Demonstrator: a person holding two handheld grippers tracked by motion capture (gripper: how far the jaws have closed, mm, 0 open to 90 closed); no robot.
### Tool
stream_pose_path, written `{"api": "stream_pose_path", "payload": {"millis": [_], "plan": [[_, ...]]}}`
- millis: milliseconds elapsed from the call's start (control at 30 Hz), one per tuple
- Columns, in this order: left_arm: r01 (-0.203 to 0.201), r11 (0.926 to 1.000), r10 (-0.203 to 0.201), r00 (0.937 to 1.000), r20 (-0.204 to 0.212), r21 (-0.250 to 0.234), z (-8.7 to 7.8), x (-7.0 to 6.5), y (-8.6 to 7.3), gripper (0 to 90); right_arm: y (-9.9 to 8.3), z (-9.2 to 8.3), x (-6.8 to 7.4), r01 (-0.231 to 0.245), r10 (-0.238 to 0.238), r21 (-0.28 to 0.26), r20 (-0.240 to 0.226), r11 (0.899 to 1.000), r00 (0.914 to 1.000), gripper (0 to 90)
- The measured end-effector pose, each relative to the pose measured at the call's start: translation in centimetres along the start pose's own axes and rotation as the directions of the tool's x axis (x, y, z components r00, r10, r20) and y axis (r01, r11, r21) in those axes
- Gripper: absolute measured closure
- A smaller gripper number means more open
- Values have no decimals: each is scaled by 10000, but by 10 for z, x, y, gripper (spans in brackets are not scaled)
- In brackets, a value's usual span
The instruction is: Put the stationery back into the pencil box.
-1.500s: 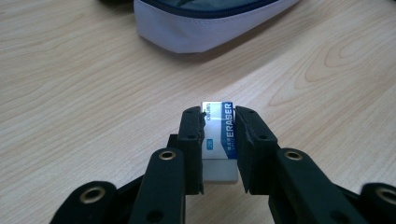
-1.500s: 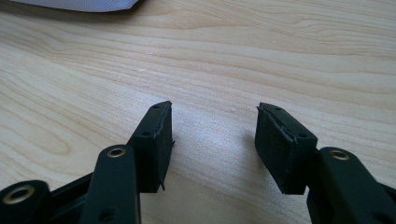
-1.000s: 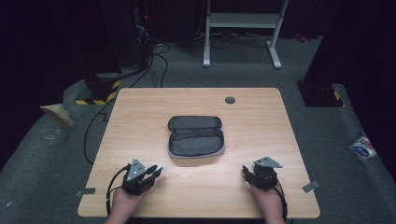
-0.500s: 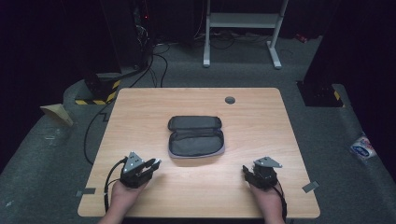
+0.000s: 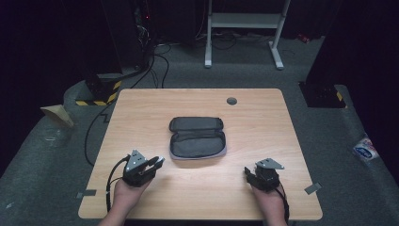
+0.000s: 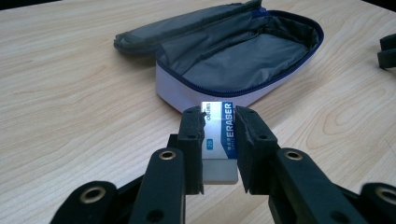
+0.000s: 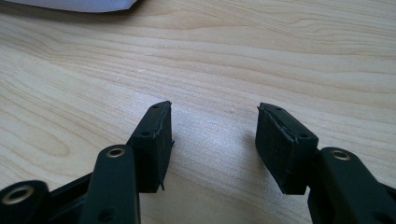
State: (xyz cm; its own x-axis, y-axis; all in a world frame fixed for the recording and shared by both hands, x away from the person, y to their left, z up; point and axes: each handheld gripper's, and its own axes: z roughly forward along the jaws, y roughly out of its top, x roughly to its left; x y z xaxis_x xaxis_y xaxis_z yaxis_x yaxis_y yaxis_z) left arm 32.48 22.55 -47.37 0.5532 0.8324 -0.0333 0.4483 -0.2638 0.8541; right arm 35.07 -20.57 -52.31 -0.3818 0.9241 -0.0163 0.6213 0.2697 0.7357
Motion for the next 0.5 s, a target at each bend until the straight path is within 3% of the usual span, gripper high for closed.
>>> {"api": "stream_pose_path", "payload": {"millis": [300,500], "plan": [[-149,9997,149,9999,40,189,12,-3,7,727,-1,-1,1,-16,16,-25,50,10000,10000,455],[28,9999,-30,9998,203,106,18,-5,13,727,-1,0,1,-23,23,-23,46,10000,10000,455]]}}
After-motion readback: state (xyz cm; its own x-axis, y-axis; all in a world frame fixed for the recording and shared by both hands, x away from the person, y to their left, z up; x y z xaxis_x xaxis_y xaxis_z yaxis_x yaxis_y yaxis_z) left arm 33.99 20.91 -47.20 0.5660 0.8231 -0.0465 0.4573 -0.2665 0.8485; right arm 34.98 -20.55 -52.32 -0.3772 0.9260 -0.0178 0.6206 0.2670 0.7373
